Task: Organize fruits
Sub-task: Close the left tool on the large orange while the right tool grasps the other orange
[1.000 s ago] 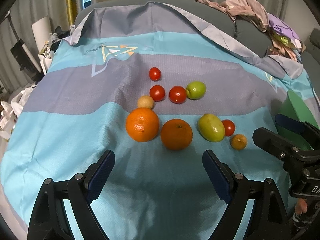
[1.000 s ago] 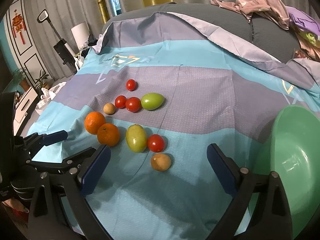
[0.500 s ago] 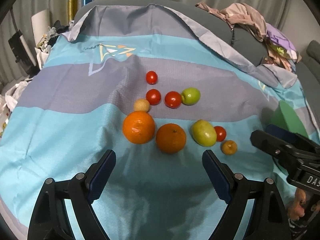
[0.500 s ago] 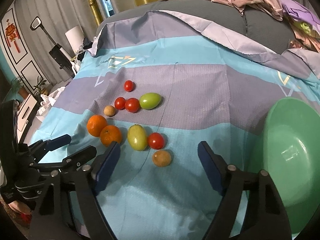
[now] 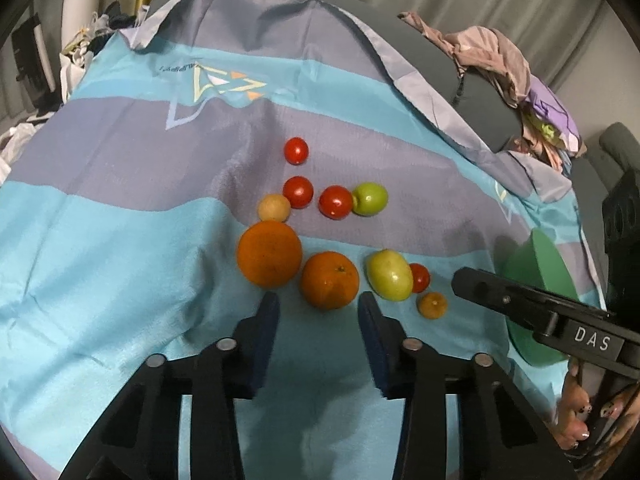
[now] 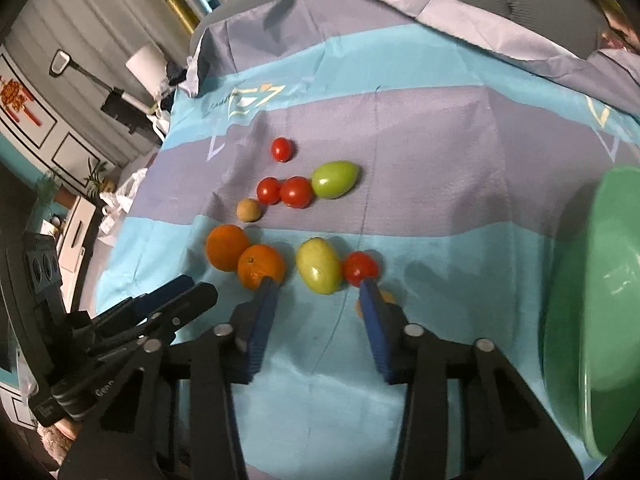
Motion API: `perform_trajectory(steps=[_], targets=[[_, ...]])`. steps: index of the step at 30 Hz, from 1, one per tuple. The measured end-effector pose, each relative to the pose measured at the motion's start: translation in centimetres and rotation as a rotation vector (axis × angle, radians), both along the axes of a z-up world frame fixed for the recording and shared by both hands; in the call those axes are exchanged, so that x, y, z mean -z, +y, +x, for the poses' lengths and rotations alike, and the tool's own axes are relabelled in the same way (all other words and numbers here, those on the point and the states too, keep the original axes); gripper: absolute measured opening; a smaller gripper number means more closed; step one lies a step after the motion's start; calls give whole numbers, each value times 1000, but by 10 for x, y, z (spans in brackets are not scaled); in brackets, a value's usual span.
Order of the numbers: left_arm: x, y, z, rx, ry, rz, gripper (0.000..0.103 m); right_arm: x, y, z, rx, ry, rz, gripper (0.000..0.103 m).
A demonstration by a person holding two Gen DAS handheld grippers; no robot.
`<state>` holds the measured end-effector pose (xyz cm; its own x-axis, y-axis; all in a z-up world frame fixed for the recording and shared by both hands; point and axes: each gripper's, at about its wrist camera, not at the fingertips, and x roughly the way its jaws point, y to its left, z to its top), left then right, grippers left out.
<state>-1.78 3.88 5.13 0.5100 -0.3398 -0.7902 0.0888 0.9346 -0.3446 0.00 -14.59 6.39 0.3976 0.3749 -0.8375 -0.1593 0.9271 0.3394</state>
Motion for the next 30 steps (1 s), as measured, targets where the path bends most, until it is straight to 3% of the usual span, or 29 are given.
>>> perform_trajectory(steps=[10,18,24,27,30], targets=[[-1,17,21,-27,40,-1,38,14,44,13,-126,83,40,38],[11,30,30,-64,107,20,37,27,64,26,-161,110,-24,39],[10,37,33,-87,113,38,36,35,74,34,-166,105,-93,39],[10,35,36,-66,125,2,36,41,80,37,-178,114,-114,39],[10,29,37,-54,118,24,36,43,87,37,-181,74,-159,40]])
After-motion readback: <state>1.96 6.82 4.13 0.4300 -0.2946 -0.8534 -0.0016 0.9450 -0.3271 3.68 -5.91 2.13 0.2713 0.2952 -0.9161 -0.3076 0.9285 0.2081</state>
